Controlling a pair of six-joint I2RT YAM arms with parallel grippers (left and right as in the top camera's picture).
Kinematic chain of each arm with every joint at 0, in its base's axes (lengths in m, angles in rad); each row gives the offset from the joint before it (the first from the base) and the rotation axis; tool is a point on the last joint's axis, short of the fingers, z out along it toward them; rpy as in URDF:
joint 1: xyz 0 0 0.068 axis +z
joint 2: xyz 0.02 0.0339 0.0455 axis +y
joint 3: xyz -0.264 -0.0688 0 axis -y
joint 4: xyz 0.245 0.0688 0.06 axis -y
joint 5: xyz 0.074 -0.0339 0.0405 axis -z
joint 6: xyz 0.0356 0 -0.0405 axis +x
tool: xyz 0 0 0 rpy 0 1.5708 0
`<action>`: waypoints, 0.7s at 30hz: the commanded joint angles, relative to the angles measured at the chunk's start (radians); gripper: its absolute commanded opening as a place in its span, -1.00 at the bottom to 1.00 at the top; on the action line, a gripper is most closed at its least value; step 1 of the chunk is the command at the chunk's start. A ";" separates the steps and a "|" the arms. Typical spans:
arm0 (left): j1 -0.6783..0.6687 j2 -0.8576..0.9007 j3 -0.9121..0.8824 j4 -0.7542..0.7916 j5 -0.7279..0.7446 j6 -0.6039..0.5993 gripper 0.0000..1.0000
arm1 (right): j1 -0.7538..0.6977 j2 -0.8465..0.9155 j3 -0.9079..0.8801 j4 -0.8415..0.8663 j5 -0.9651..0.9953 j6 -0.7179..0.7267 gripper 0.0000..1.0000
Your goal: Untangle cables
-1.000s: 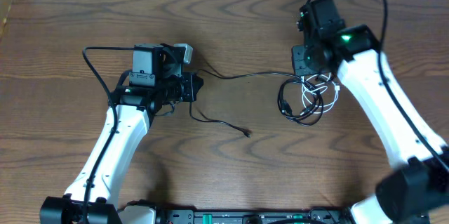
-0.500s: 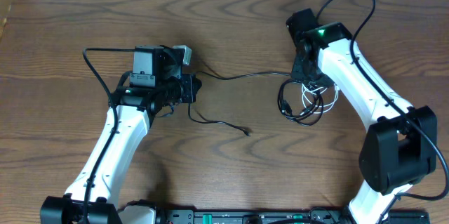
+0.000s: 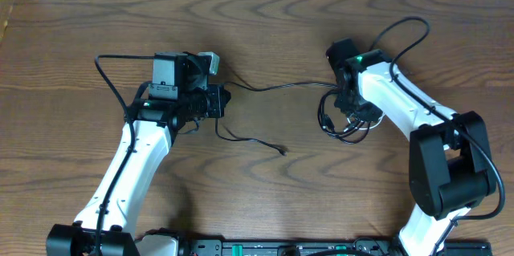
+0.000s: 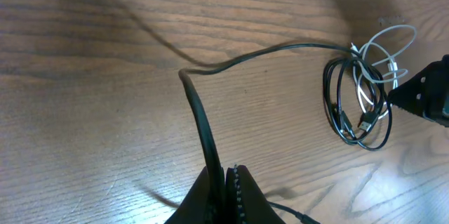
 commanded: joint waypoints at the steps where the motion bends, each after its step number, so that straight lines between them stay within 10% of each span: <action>1: 0.002 -0.017 -0.024 -0.003 -0.021 0.020 -0.84 | -0.005 0.004 -0.006 0.010 0.026 0.043 -0.36; 21: 0.002 -0.017 -0.041 0.002 -0.024 0.047 -0.84 | -0.093 0.004 -0.021 0.130 0.030 0.043 -0.31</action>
